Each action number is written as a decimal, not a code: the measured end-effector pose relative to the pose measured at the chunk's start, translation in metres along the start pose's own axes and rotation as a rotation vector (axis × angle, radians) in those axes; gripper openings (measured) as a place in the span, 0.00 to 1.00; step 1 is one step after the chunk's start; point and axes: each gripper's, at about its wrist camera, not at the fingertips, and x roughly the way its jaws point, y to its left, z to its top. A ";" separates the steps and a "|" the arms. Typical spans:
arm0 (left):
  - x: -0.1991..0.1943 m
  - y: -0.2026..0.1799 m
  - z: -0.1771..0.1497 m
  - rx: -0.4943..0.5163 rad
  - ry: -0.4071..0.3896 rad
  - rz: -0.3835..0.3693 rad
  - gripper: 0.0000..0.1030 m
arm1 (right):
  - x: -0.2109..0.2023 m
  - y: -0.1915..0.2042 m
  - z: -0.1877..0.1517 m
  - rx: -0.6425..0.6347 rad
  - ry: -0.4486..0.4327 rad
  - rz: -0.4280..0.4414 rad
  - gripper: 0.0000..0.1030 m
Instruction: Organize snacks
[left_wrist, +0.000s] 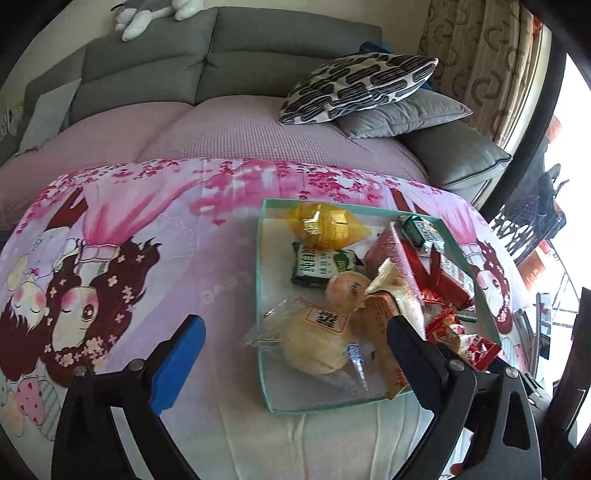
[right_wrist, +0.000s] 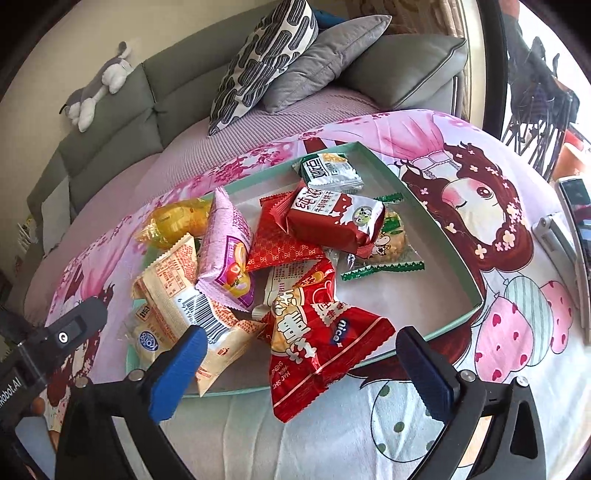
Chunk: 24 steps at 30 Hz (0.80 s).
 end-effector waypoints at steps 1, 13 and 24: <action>0.000 0.003 -0.001 -0.003 -0.001 0.020 0.96 | -0.002 -0.001 -0.001 -0.001 -0.003 -0.011 1.00; 0.001 0.021 -0.028 0.036 0.031 0.265 0.96 | -0.031 0.007 0.002 -0.079 -0.062 -0.114 1.00; -0.016 0.024 -0.041 0.054 0.011 0.372 0.96 | -0.044 0.043 -0.018 -0.227 -0.067 -0.145 1.00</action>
